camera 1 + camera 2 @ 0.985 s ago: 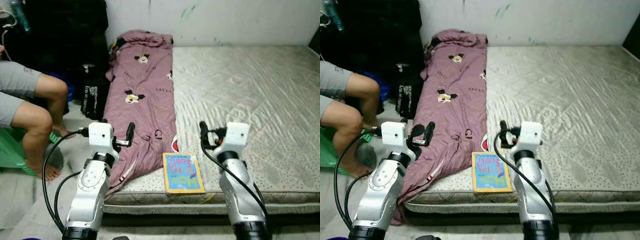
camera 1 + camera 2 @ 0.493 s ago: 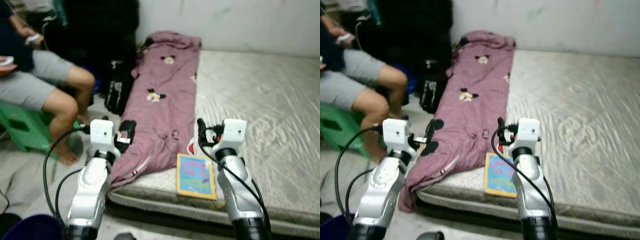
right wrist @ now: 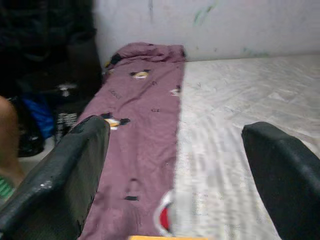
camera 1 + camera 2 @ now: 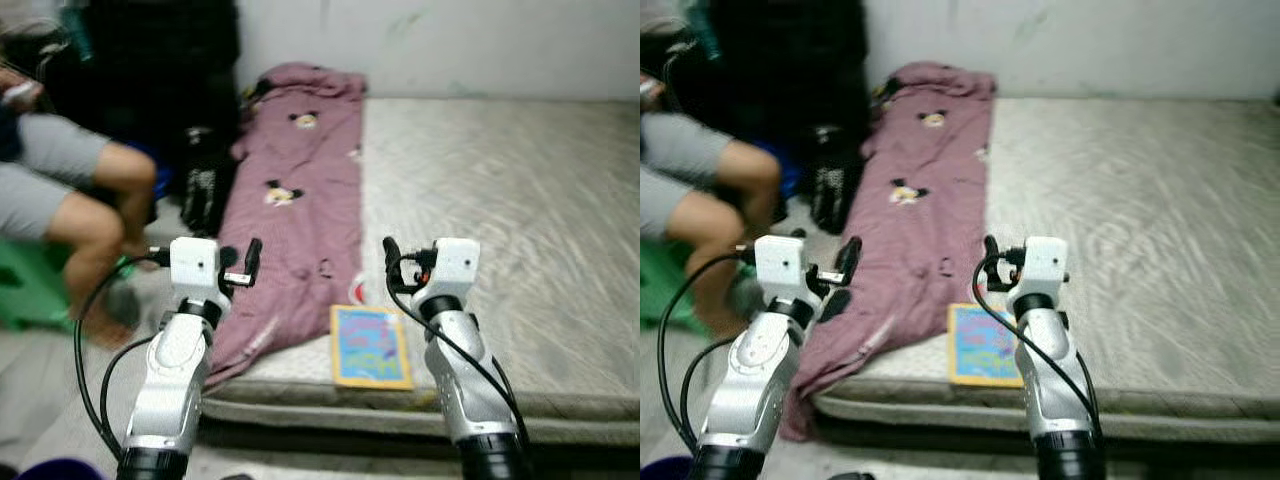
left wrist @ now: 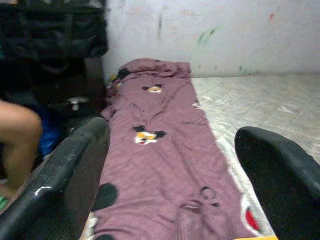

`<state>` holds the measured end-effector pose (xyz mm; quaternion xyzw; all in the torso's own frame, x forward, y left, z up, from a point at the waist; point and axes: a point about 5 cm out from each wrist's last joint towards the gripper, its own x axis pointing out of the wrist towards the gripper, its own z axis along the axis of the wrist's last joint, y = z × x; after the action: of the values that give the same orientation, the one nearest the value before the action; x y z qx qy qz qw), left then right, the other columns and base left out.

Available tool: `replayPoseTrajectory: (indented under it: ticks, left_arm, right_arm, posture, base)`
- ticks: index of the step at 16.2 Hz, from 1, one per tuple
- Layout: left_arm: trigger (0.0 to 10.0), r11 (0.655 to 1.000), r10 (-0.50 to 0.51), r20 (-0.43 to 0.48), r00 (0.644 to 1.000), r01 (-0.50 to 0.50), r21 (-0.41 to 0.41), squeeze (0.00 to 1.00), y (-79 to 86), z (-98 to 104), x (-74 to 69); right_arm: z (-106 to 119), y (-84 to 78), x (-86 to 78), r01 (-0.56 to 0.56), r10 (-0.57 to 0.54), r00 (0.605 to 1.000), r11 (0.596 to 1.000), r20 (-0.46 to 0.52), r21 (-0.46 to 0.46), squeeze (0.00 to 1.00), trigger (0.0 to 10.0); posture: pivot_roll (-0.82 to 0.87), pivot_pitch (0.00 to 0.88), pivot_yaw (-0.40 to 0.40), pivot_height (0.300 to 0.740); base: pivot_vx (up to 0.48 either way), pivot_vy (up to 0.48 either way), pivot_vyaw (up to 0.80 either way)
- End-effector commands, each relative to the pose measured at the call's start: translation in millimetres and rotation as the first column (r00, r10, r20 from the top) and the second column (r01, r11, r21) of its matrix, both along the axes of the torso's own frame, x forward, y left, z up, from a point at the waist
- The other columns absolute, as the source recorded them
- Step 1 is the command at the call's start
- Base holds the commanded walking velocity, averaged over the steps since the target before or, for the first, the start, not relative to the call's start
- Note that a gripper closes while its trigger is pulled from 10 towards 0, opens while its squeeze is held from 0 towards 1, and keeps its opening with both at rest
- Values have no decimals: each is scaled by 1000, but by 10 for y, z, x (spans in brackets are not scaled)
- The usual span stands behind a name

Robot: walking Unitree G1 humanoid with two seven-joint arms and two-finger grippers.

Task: Clean up the room

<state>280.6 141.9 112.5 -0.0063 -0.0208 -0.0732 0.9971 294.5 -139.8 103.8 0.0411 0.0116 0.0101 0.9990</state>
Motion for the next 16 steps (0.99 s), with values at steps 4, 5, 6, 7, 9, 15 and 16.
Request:
replayPoseTrajectory:
  ticks: [4,5,6,7,9,15,16]
  left_arm:
    - [10000,1000,-16,-8,1000,16,-5,0,-36,-6,-4]
    - [10000,1000,-17,-8,1000,17,-5,0,-37,-6,-4]
    - [10000,1000,-17,-7,1000,17,-5,0,-39,-5,-4]
    - [10000,1000,-15,-6,1000,15,-7,0,-42,-3,-4]
    - [10000,999,-10,2,1000,10,-32,0,-35,4,-7]
    - [10000,997,-65,32,997,66,-46,0,-89,37,-22]
    - [10000,997,-67,32,997,68,-47,0,-90,36,-23]
  right_arm:
    - [0,-33,4,9,-9,1000,1000,2,-2,0,10000]
    - [-1,-35,4,9,-9,1000,1000,2,-3,0,10000]
    - [-1,-36,4,9,-9,1000,1000,2,-4,0,10000]
    - [0,-40,6,8,-8,1000,1000,2,-5,0,10000]
    - [-2,-41,7,7,-7,1000,1000,2,-7,0,10000]
    - [-8,-41,9,5,-5,1000,1000,0,-10,0,10000]
    - [-9,-40,9,4,-4,1000,1000,0,-10,0,10000]
  posture:
    - [-18,0,7,740]
    - [-18,0,7,740]
    - [-18,0,7,740]
    - [-18,0,4,740]
    - [-17,0,4,740]
    - [-17,0,3,740]
    - [-17,0,3,740]
  base:
    - [0,-242,0]
    - [0,0,0]
    - [0,0,0]
    - [0,0,0]
    - [0,0,0]
    - [0,0,0]
    - [244,0,0]
